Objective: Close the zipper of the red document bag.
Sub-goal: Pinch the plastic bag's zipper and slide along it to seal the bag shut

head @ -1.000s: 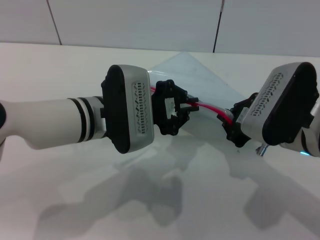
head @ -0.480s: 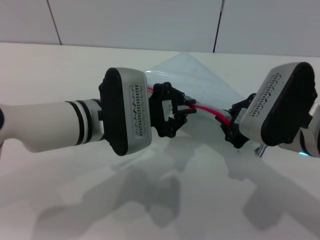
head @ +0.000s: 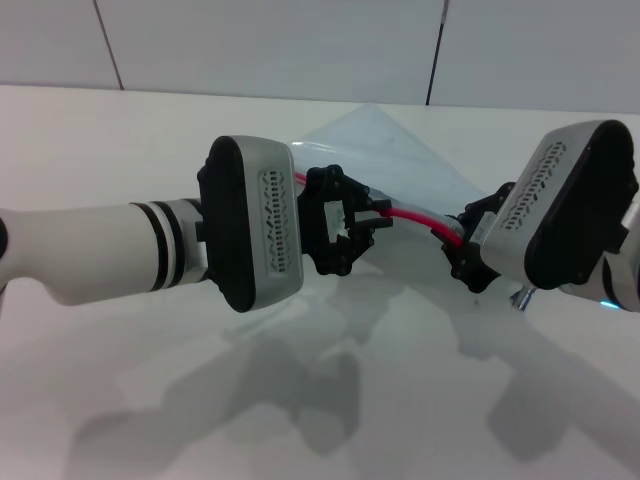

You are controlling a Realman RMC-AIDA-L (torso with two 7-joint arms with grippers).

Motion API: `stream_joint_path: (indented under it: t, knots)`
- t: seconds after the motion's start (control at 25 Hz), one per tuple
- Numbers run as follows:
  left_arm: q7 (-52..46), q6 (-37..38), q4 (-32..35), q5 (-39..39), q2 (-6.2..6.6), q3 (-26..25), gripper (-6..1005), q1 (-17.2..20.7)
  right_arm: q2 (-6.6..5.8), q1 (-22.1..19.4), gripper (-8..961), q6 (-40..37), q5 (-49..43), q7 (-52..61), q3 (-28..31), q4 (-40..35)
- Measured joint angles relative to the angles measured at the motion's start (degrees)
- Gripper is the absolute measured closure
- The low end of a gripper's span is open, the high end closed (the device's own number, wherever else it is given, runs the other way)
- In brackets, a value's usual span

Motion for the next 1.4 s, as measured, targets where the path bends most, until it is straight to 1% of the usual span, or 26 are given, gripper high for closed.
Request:
stream_joint_path:
  t: [0.28,0.44,0.64,1.4]
  knots:
    - [0.34,0.37,1.04,0.00,-0.01,0.05,866,0.62,0.00,-0.05,904,0.00,0.01,0.00,-0.08,-0.05]
    - [1.92,0.72,1.43,0.00,-0.38,0.16,865,1.15,0.00,0.00,904,-0.15,0.01,0.00,-0.05,-0.07]
    - [3.56,1.31,1.42,0.00,-0.86,0.24,779,1.56,0.00,0.13,903,-0.62,0.01,0.00,0.04,-0.13]
    - [3.89,1.32,1.41,0.00,-0.88,-0.24,782,2.23,0.00,-0.10,904,-0.82,-0.07,0.00,0.52,-0.29]
